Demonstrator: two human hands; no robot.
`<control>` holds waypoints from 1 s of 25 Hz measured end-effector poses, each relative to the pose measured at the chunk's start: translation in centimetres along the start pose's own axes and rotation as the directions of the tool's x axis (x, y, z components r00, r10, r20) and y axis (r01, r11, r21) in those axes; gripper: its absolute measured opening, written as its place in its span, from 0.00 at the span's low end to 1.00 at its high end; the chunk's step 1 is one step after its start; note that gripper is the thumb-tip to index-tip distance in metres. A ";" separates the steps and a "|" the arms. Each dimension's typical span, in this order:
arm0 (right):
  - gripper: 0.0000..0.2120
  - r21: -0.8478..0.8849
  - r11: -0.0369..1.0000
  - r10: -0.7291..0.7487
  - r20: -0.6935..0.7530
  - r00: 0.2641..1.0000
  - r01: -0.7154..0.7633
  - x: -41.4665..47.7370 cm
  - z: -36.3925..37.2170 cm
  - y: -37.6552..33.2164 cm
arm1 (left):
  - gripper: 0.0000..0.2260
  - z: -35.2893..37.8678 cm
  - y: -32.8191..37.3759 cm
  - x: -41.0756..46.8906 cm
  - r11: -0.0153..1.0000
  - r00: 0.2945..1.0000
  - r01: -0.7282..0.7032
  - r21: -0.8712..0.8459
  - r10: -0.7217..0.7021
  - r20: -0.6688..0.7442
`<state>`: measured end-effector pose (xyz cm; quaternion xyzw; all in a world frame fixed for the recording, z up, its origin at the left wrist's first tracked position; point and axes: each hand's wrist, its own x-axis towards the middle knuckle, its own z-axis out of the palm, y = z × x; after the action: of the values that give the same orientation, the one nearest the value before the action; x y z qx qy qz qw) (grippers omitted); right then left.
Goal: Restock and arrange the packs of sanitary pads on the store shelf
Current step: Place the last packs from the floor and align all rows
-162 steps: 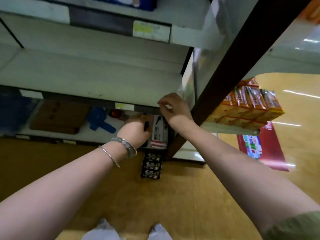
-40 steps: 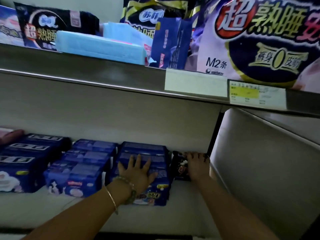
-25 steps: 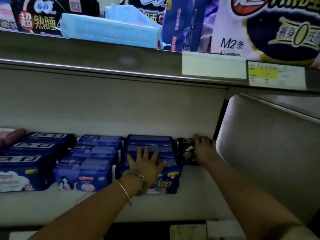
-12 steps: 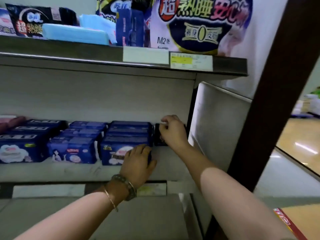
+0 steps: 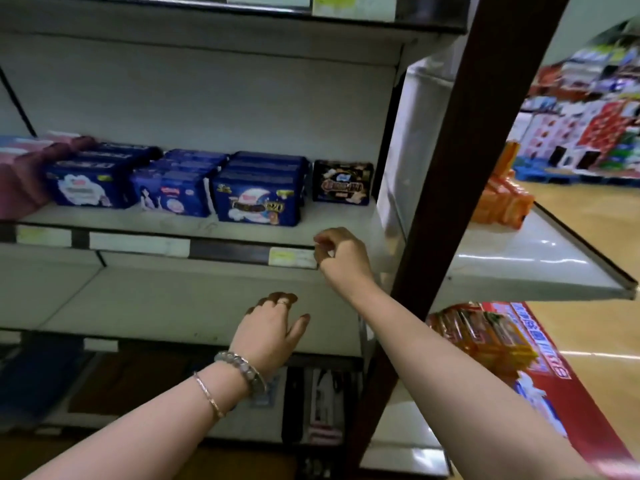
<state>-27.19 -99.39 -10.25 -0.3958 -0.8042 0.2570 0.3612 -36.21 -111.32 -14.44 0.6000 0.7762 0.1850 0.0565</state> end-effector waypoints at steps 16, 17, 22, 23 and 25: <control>0.10 -0.005 0.956 0.291 0.181 0.939 -0.295 -13.3 10.3 11.2 | 0.20 13.3 -8.6 -4.1 0.959 0.953 0.223 -0.175 -0.177 0.245; 0.08 0.003 0.957 0.284 0.186 0.941 -0.290 -14.2 10.8 12.6 | 0.20 14.9 -8.8 -4.5 0.957 0.953 0.227 -0.182 -0.180 0.242; 0.07 0.002 0.924 0.364 0.298 0.883 -0.382 -19.8 15.5 21.3 | 0.17 25.4 -11.1 -7.6 0.931 0.948 0.281 -0.234 -0.230 0.222; 0.06 -0.004 0.919 0.373 0.327 0.868 -0.394 -21.1 16.7 23.4 | 0.17 27.9 -11.7 -8.4 0.920 0.938 0.308 -0.245 -0.249 0.243; 0.07 -0.032 0.913 0.389 0.368 0.845 -0.407 -24.0 19.7 27.8 | 0.18 32.9 -13.1 -9.9 0.910 0.921 0.335 -0.243 -0.262 0.288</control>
<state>-19.92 -106.17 -50.74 -0.4902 -0.7513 0.4145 0.1531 -35.27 -116.26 -50.88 0.4772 0.8106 0.2082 0.2679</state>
